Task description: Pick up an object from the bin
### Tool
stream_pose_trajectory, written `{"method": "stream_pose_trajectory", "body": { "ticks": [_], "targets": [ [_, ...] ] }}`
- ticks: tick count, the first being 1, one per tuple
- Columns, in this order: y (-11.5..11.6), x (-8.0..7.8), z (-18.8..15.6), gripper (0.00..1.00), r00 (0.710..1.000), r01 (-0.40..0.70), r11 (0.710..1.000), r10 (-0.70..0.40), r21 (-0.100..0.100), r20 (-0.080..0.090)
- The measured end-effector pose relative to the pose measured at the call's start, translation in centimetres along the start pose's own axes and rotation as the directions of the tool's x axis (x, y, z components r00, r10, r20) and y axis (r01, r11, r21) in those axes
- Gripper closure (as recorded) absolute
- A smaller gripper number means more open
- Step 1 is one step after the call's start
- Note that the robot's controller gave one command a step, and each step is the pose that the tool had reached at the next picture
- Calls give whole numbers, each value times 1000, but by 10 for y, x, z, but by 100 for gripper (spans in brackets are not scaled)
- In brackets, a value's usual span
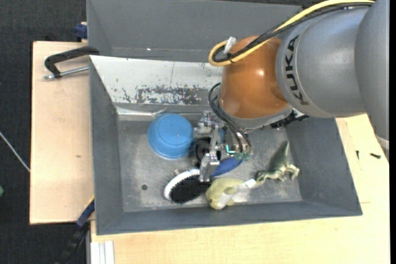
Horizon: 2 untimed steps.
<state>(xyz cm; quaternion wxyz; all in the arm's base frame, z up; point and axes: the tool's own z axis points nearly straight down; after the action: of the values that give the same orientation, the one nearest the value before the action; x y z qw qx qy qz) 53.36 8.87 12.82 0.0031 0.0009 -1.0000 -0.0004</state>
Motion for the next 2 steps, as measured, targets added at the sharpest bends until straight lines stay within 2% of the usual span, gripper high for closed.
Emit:
{"method": "stream_pose_trajectory", "body": {
  "ticks": [1, 2],
  "targets": [
    [-15, 15, 40, 0, 998, -60, 998, 60, -6, 25],
    [-15, 17, 42, 100, 998, -61, 998, 62, -6, 18]
  ]
}}
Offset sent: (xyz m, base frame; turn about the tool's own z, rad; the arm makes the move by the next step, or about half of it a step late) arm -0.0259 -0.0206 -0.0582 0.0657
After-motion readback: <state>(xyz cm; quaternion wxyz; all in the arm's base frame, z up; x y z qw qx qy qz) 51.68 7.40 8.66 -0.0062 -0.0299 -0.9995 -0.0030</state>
